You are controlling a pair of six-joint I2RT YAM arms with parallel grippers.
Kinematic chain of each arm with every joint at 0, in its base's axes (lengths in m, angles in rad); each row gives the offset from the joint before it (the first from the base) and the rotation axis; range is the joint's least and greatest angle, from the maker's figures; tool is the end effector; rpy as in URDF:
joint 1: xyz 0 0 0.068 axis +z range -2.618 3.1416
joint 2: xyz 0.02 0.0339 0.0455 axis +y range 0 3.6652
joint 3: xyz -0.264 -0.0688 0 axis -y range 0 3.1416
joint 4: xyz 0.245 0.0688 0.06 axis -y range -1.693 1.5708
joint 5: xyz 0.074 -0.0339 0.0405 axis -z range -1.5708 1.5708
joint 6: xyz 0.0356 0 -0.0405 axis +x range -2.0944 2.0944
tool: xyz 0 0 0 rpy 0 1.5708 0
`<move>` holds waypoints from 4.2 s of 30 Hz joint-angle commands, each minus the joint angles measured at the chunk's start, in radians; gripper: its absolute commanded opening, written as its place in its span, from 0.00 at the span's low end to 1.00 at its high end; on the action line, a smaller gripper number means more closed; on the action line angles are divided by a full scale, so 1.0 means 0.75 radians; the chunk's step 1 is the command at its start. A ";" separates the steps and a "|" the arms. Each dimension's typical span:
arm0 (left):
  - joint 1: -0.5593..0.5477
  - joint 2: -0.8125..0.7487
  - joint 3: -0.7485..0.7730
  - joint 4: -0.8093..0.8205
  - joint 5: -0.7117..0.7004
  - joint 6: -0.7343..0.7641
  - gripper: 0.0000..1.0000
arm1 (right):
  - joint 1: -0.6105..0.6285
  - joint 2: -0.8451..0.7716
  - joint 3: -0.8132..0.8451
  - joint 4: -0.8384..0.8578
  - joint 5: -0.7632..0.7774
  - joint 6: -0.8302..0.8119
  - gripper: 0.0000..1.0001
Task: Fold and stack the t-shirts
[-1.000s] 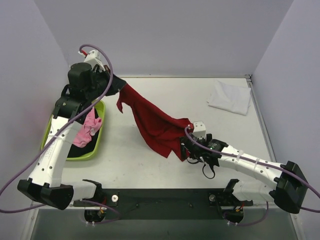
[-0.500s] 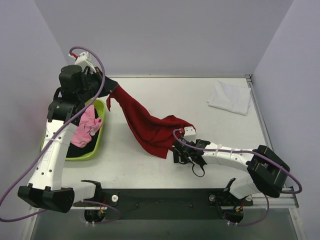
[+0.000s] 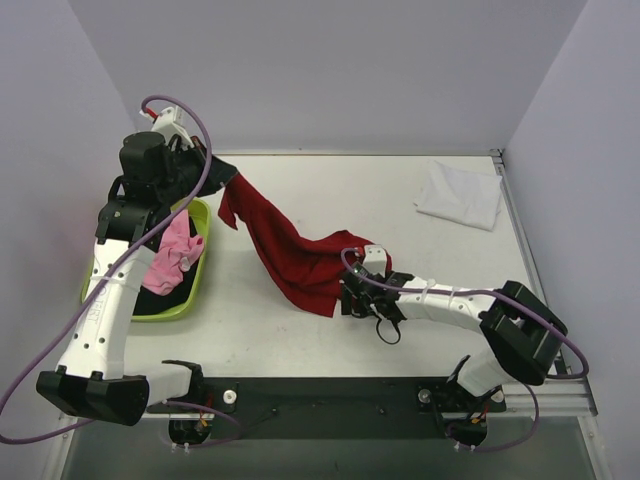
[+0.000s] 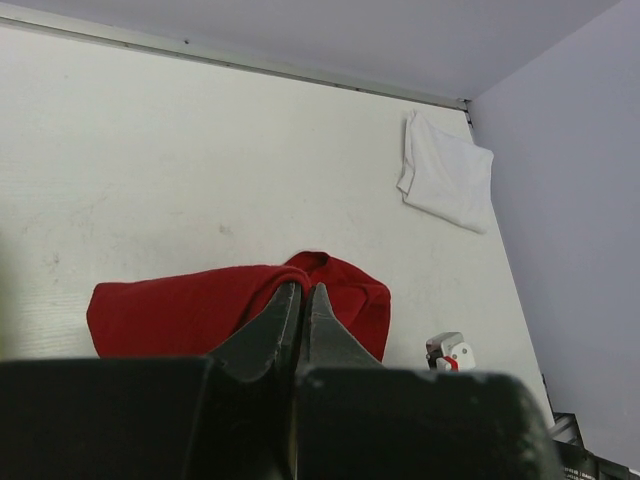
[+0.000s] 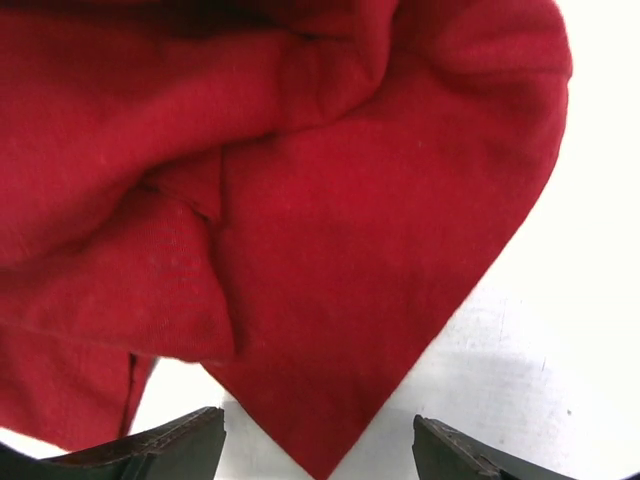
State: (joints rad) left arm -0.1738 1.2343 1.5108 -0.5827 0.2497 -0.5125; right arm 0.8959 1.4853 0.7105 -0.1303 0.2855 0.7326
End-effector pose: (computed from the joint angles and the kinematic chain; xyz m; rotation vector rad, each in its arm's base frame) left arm 0.2502 -0.0529 0.4546 -0.1496 1.9226 -0.7003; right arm 0.1836 0.2134 0.1629 -0.0788 2.4609 0.3756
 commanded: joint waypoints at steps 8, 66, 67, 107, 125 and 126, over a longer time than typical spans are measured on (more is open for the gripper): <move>0.011 -0.020 -0.006 0.084 0.027 0.012 0.00 | -0.090 0.063 0.012 0.004 0.008 -0.007 0.65; 0.320 -0.022 0.322 0.177 0.289 -0.315 0.00 | -0.172 -0.874 1.258 -0.896 0.413 -0.533 0.00; 0.312 0.045 0.216 0.218 0.305 -0.329 0.00 | -0.172 -0.870 1.221 -0.890 0.413 -0.531 0.00; -0.739 -0.312 -0.697 0.070 -0.703 -0.408 0.96 | -0.250 -0.813 0.374 -0.522 0.305 -0.392 0.00; -1.036 -0.414 -1.309 0.149 -0.801 -0.812 0.50 | -0.256 -0.849 0.278 -0.483 0.223 -0.355 0.00; -1.036 -0.400 -1.327 0.167 -0.795 -0.810 0.48 | -0.258 -0.849 0.278 -0.483 0.223 -0.357 0.00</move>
State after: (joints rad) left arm -0.9428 0.9188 0.5304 -0.5625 -0.3225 -1.0790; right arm 0.7105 0.8658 0.9245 -0.5121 0.4461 0.4522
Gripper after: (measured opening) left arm 0.517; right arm 0.056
